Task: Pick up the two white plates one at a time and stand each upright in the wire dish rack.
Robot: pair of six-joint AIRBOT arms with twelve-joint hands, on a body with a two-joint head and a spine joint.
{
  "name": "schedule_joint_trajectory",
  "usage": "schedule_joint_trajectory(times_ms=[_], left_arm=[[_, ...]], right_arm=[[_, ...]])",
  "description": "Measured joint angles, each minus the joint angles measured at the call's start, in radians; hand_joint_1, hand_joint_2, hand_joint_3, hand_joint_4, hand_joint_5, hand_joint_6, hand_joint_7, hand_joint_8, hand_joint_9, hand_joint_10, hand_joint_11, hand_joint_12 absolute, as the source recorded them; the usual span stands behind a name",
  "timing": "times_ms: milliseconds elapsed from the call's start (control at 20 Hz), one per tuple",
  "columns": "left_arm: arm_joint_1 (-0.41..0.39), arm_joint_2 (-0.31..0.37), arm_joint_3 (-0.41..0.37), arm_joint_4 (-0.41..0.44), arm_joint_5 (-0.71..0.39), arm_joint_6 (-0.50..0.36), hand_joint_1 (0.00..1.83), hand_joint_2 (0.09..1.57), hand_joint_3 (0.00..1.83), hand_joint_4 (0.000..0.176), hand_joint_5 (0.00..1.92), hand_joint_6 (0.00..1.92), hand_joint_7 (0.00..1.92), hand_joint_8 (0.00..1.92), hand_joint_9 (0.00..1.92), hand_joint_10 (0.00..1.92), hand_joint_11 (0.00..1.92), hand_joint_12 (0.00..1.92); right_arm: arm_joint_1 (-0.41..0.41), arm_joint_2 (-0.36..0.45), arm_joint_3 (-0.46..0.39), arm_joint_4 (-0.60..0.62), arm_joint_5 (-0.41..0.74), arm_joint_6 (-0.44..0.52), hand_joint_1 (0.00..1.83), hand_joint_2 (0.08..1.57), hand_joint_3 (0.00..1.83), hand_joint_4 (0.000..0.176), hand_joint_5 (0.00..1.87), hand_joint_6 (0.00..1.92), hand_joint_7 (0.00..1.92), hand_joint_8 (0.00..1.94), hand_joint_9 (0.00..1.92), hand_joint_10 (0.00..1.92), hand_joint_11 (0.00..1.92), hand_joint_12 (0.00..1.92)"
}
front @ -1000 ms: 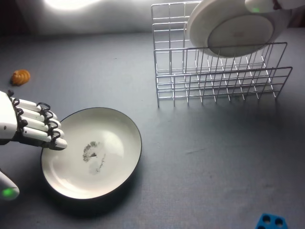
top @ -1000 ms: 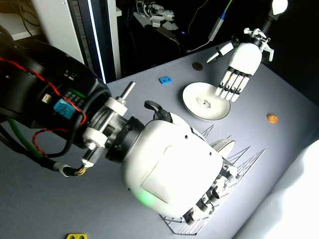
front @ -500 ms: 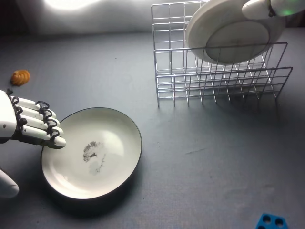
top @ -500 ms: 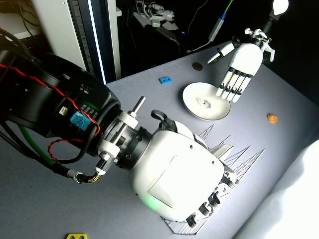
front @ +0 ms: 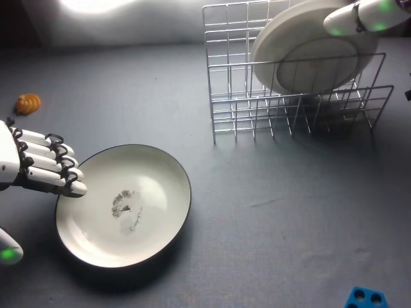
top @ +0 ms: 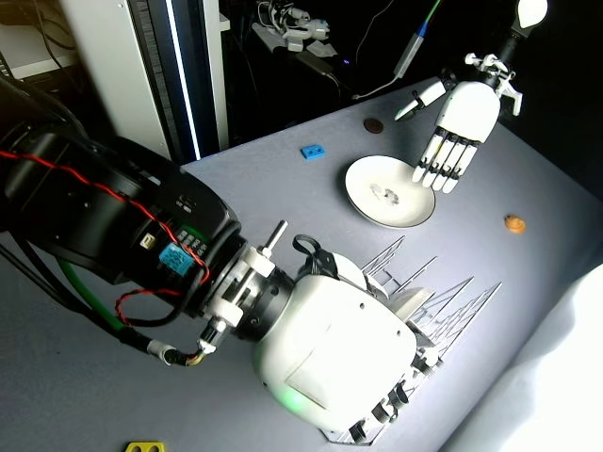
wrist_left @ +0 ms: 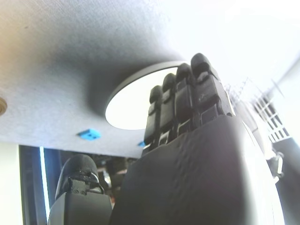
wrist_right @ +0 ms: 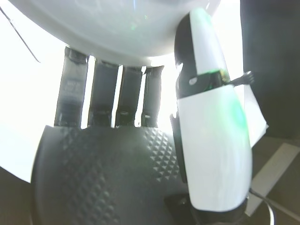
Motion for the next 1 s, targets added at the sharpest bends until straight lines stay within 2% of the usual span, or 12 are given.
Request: schedule_joint_trajectory(times_ms=[250, 350, 400, 450, 500, 550, 600, 650, 850, 900, 1000], left_arm=[[0.000, -0.006, 0.005, 0.002, 0.001, 0.000, 0.00, 1.07, 0.00, 0.000, 0.13, 0.00, 0.12, 0.00, 0.09, 0.00, 0.00, 0.21], [0.000, -0.006, 0.005, 0.003, 0.001, 0.000, 0.00, 1.07, 0.00, 0.000, 0.13, 0.00, 0.12, 0.00, 0.09, 0.00, 0.00, 0.19], [0.000, -0.006, 0.005, 0.003, 0.001, 0.000, 0.00, 1.07, 0.00, 0.000, 0.12, 0.00, 0.11, 0.00, 0.08, 0.00, 0.00, 0.16], [0.000, -0.006, 0.005, 0.003, 0.001, 0.000, 0.00, 1.07, 0.00, 0.000, 0.14, 0.00, 0.13, 0.01, 0.10, 0.00, 0.00, 0.20], [0.000, -0.006, 0.005, 0.003, 0.001, 0.000, 0.00, 1.07, 0.00, 0.000, 0.14, 0.00, 0.13, 0.00, 0.10, 0.00, 0.00, 0.20], [0.000, -0.006, 0.005, 0.006, 0.001, 0.000, 0.00, 1.07, 0.00, 0.000, 0.14, 0.00, 0.13, 0.00, 0.10, 0.00, 0.00, 0.20], [0.000, -0.006, 0.005, 0.006, 0.001, 0.000, 0.00, 1.07, 0.00, 0.000, 0.13, 0.00, 0.11, 0.00, 0.09, 0.00, 0.00, 0.18], [0.000, -0.006, 0.007, 0.006, 0.000, 0.000, 0.00, 1.07, 0.00, 0.000, 0.14, 0.00, 0.12, 0.00, 0.09, 0.00, 0.00, 0.20], [0.000, -0.010, 0.011, 0.011, 0.001, 0.000, 0.00, 1.07, 0.00, 0.000, 0.16, 0.00, 0.14, 0.01, 0.12, 0.00, 0.00, 0.25], [0.000, -0.011, 0.013, 0.010, 0.001, 0.000, 0.00, 1.07, 0.00, 0.000, 0.16, 0.00, 0.14, 0.01, 0.12, 0.00, 0.00, 0.25], [0.000, -0.011, 0.013, 0.010, 0.002, 0.000, 0.00, 1.06, 0.00, 0.000, 0.14, 0.00, 0.12, 0.00, 0.09, 0.00, 0.00, 0.18]], right_arm=[[-0.005, -0.004, 0.002, -0.008, 0.017, 0.000, 1.18, 1.18, 0.00, 0.025, 0.83, 1.24, 0.90, 1.11, 0.93, 0.44, 0.54, 1.34], [-0.006, -0.004, 0.002, -0.009, 0.018, 0.002, 1.16, 1.21, 0.00, 0.021, 0.75, 1.33, 0.85, 1.21, 0.86, 0.50, 0.49, 1.38], [-0.006, -0.004, 0.002, -0.009, 0.019, 0.002, 1.08, 1.26, 0.00, 0.000, 0.70, 1.40, 0.72, 0.85, 0.77, 0.53, 0.38, 1.40], [-0.010, -0.005, 0.002, -0.008, 0.025, 0.002, 1.02, 1.31, 0.00, 0.000, 0.63, 1.50, 0.67, 0.69, 0.67, 0.58, 0.28, 1.39], [-0.010, -0.005, 0.002, -0.009, 0.025, 0.002, 1.01, 1.32, 0.00, 0.000, 0.61, 1.53, 0.65, 0.62, 0.61, 0.62, 0.23, 1.40], [-0.012, -0.005, 0.002, -0.011, 0.024, 0.001, 0.99, 1.29, 0.00, 0.000, 0.43, 1.04, 0.59, 0.59, 0.53, 0.63, 0.13, 1.41], [-0.012, -0.006, 0.002, -0.011, 0.024, 0.001, 1.01, 1.25, 0.00, 0.000, 0.43, 0.82, 0.59, 0.52, 0.51, 0.60, 0.10, 1.37], [-0.012, -0.006, 0.002, -0.014, 0.025, 0.002, 1.03, 1.24, 0.00, 0.000, 0.45, 0.77, 0.62, 0.46, 0.53, 0.56, 0.11, 1.32], [-0.012, -0.006, 0.003, -0.014, 0.053, 0.005, 0.84, 1.26, 0.00, 0.000, 0.32, 0.74, 0.61, 0.18, 0.53, 0.27, 0.02, 1.21], [-0.012, -0.006, 0.003, -0.014, 0.053, 0.005, 0.84, 1.26, 0.00, 0.000, 0.32, 0.74, 0.61, 0.18, 0.53, 0.27, 0.02, 1.21], [-0.012, -0.006, 0.003, -0.015, 0.051, 0.006, 0.81, 1.24, 0.00, 0.000, 0.38, 0.61, 0.64, 0.07, 0.56, 0.13, 0.01, 1.15]])
